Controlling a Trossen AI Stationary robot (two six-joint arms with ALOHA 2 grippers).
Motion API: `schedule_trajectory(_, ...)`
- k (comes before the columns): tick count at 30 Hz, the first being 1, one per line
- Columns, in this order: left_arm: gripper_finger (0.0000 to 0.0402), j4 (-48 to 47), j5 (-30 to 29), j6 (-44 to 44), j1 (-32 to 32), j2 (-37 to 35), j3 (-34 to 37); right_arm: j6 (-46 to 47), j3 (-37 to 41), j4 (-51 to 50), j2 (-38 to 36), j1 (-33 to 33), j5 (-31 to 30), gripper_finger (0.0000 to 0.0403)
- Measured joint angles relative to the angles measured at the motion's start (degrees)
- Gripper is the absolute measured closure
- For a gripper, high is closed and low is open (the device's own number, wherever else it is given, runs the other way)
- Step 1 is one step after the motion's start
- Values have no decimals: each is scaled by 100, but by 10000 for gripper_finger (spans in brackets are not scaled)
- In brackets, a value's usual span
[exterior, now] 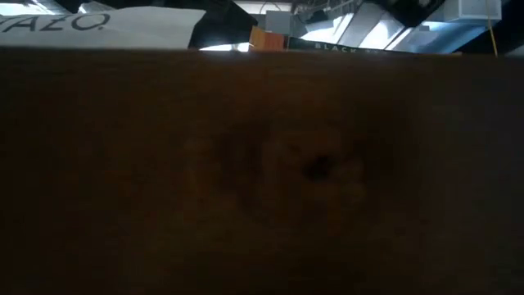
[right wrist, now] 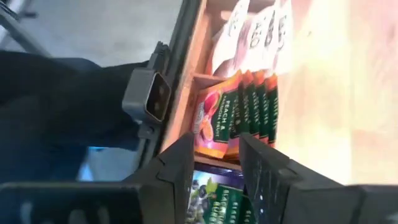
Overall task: Pick & Place Tea
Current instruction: Put the orange tea bag into the middle section of the wooden organizer
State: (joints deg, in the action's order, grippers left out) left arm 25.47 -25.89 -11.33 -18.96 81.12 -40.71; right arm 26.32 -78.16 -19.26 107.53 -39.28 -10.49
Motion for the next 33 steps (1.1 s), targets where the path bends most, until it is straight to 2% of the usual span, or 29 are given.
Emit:
schedule_trajectory(6,306,1,130,-148,-7,0,0,-445,277,-141,-135,-227,-886,273)
schedule_trajectory(9,305,18,897,-266,-10,1,0,-415,539,-361,-436,-234,-1099,273)
schedule_trajectory(12,304,159,1623,-36,-94,143,-9,-366,1097,-277,-1044,-232,-1448,273)
schedule_trajectory(14,305,243,1621,-9,-164,270,-7,-263,1668,66,-1528,-178,-1655,273)
schedule_trajectory(16,306,220,1287,-145,-174,367,-7,-181,2276,554,-1998,-27,-1730,273)
schedule_trajectory(18,307,-47,868,-353,-117,444,-7,-116,2826,1067,-2420,214,-1754,273)
schedule_trajectory(20,306,-586,778,-569,-9,501,-7,-113,3270,1658,-2733,515,-1759,273)
schedule_trajectory(23,303,-1283,1150,-871,159,560,-6,-79,3723,2438,-3012,1106,-1457,273)
schedule_trajectory(26,302,-1705,1298,-1103,295,652,-4,-312,3913,2919,-3076,1816,-624,273)
schedule_trajectory(30,304,-2067,1242,-1284,542,842,-5,-423,3914,2977,-3034,2731,345,273)
schedule_trajectory(33,306,-2103,1395,-1349,728,1082,-10,-532,3914,3013,-2950,3240,698,273)
